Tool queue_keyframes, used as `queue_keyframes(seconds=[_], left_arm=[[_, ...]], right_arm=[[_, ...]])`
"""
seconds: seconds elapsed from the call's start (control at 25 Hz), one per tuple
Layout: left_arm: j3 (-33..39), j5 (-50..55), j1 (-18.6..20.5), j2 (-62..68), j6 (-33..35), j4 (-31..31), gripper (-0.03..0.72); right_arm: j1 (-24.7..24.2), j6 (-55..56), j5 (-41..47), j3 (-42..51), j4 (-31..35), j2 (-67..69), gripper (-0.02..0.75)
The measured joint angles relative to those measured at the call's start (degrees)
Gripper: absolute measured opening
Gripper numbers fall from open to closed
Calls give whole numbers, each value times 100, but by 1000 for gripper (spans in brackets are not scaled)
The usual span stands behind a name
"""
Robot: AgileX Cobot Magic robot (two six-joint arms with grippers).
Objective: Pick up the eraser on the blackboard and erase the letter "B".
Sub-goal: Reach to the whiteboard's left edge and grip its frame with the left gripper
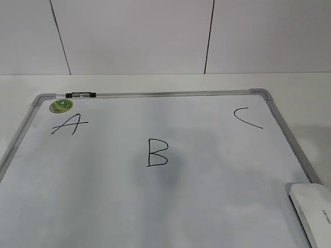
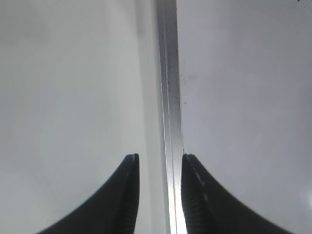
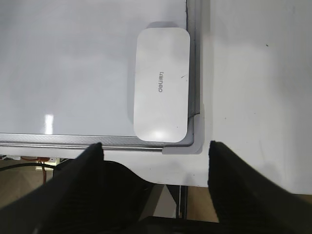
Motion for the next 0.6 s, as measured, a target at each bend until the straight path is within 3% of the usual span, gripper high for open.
queue_keyframes(seconds=[0.6], left_arm=[[-35,-843,0,1060,407,-209,237]], right_arm=[[0,0,-10,0,0,0,516]])
